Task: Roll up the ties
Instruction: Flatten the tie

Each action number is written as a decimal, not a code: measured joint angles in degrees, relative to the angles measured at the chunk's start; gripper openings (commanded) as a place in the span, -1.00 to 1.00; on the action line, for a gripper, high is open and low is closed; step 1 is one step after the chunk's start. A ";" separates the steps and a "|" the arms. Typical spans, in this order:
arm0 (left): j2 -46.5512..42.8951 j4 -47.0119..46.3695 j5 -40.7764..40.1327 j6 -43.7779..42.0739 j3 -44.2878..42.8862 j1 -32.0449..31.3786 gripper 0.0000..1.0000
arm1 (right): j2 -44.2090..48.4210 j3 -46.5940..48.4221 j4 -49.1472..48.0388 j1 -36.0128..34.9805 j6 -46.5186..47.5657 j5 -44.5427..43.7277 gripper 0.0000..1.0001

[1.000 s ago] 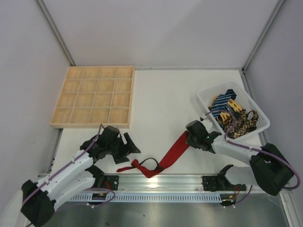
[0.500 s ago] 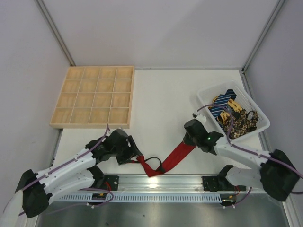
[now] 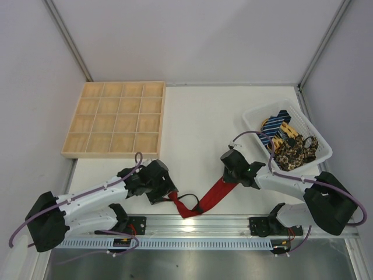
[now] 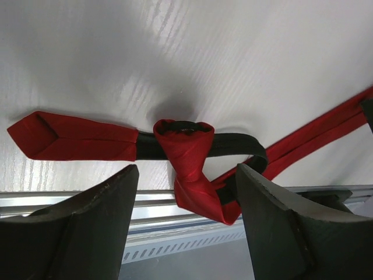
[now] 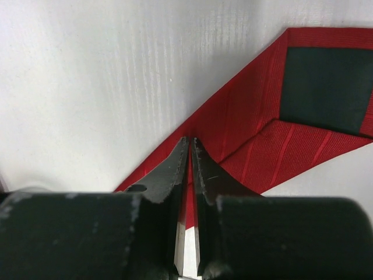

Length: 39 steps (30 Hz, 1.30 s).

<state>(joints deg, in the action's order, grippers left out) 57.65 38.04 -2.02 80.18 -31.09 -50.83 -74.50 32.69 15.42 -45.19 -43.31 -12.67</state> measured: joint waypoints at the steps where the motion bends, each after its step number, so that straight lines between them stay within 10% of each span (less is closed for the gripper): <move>1: 1.01 -0.02 -0.35 0.59 -0.13 -0.39 0.47 | 0.02 -0.28 -0.26 0.00 0.13 0.11 -0.81; 39: 14.14 2.84 -5.33 3.72 -9.77 -2.23 0.36 | 6.84 -3.87 -0.55 1.38 1.79 1.62 -0.81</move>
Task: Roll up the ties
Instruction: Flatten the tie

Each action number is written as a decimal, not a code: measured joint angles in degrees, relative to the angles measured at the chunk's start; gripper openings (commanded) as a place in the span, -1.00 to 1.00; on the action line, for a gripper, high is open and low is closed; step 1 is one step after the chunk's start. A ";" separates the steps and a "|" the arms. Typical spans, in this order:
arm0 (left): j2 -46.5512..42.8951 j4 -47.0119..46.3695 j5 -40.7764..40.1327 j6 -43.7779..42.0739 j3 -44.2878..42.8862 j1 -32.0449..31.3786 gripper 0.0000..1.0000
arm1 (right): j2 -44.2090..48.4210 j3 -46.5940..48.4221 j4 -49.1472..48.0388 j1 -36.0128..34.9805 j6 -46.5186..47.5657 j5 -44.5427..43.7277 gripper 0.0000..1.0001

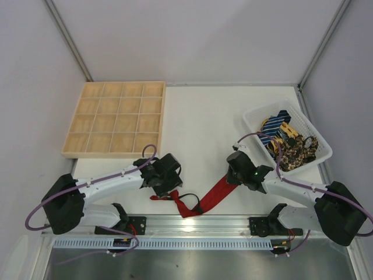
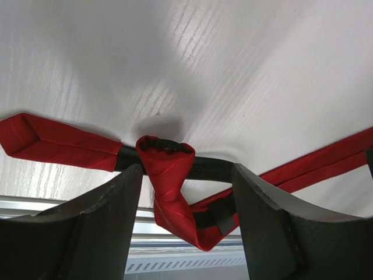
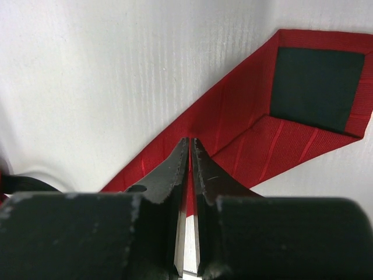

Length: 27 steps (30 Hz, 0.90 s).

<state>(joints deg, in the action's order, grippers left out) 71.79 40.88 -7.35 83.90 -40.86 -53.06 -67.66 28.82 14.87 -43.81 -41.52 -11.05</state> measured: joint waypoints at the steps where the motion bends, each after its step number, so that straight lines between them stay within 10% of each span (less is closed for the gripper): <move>1: 0.74 -0.26 0.00 -0.07 0.00 0.00 0.35 | 0.00 -0.13 0.00 0.04 0.00 0.00 -0.81; 11: 4.92 -1.97 0.00 -1.49 0.04 -0.09 0.05 | -0.02 -1.38 0.02 0.72 -0.22 0.44 -0.81; 20: 7.58 -4.02 -0.24 -6.03 -0.87 -0.09 -0.97 | -2.21 -1.79 -3.56 5.01 -0.46 4.74 -0.81; 27: 7.61 -5.38 -1.97 -17.00 -5.86 -0.09 -0.99 | -3.30 -1.46 -4.39 9.53 -0.83 9.25 -0.83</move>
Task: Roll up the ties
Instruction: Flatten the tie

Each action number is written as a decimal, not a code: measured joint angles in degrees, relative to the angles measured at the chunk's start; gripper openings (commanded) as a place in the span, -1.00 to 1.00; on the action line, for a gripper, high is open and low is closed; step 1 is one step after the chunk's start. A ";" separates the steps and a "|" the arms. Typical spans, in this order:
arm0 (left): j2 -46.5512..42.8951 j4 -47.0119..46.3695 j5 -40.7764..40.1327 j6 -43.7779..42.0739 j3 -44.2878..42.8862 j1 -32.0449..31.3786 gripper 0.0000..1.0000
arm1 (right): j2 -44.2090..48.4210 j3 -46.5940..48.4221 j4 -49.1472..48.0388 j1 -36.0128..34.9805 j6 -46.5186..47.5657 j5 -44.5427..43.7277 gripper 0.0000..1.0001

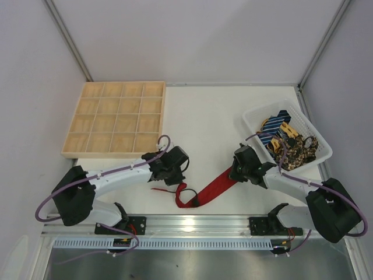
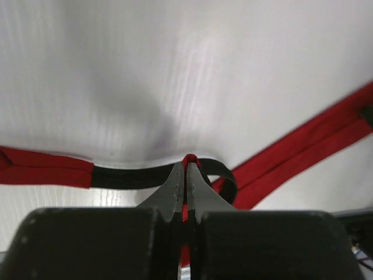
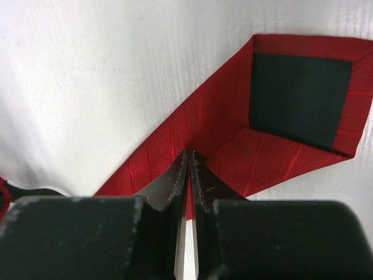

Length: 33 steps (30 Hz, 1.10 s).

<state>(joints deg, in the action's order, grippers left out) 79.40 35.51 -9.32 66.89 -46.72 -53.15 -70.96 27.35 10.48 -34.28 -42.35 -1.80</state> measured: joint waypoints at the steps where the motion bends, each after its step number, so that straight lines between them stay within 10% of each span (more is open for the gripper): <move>1: -0.57 -0.59 -0.44 -2.05 -0.87 -0.02 -1.00 | 0.00 -0.02 0.11 0.50 -0.35 0.37 -0.84; 12: -14.82 -24.30 0.85 -23.63 -4.31 -0.13 -0.99 | 13.40 -8.55 3.48 3.34 -11.19 1.73 -0.88; 18: -31.04 -38.47 2.05 -23.37 13.14 -0.26 -0.99 | 27.17 -14.23 8.81 3.45 -12.70 1.36 -0.59; 24: -51.28 -29.92 -4.37 -13.75 29.94 -0.24 -0.99 | 20.00 -9.29 7.13 3.69 -3.08 6.97 0.04; 33: -72.48 -11.34 -11.19 1.64 39.56 -0.26 -0.28 | 2.60 9.25 6.32 1.51 2.29 6.86 -0.03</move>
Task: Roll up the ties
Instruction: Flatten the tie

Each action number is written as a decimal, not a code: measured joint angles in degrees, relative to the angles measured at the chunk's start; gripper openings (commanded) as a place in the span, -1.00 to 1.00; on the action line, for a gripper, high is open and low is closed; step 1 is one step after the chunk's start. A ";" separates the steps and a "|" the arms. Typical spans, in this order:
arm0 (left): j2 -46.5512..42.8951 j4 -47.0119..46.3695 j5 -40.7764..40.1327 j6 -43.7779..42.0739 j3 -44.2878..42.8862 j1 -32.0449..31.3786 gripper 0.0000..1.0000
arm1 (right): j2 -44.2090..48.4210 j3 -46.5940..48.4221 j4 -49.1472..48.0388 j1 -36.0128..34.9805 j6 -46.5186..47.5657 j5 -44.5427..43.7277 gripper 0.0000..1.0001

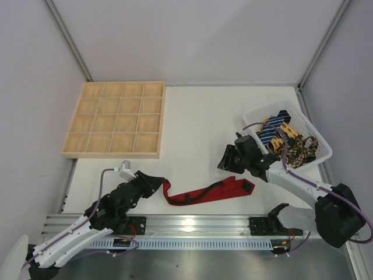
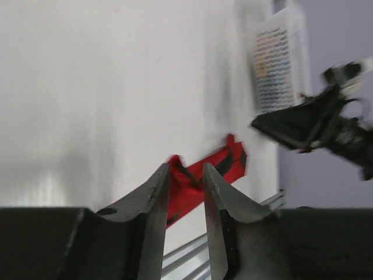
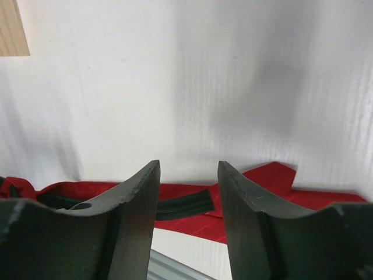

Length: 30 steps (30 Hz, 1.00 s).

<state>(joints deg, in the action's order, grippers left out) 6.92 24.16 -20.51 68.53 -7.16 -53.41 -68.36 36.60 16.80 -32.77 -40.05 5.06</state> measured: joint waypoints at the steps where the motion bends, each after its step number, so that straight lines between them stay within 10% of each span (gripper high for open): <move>1: -2.34 0.85 -0.44 0.79 -0.09 0.00 -0.28 | 0.07 0.20 0.02 -0.76 -0.22 -0.68 -0.04; 6: -6.78 6.78 -2.03 3.41 -1.40 0.00 0.61 | 0.66 -0.17 0.33 -3.28 -1.40 -2.49 -0.03; 9: -6.78 13.14 -2.34 5.60 -2.62 0.00 0.78 | 0.09 -0.20 0.92 -3.52 -1.90 -3.50 0.09; 20: -5.97 22.80 -1.09 7.63 -7.56 0.00 0.75 | 2.38 -3.37 7.65 -4.35 -8.41 -13.92 0.21; 30: 15.12 21.16 0.22 10.51 -12.13 0.00 0.79 | 2.23 -4.76 7.61 -3.76 -15.74 -15.74 0.18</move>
<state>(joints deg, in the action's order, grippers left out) 22.04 45.32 -20.29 79.05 -19.29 -53.41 -66.13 31.83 24.40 -36.53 -55.79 -10.68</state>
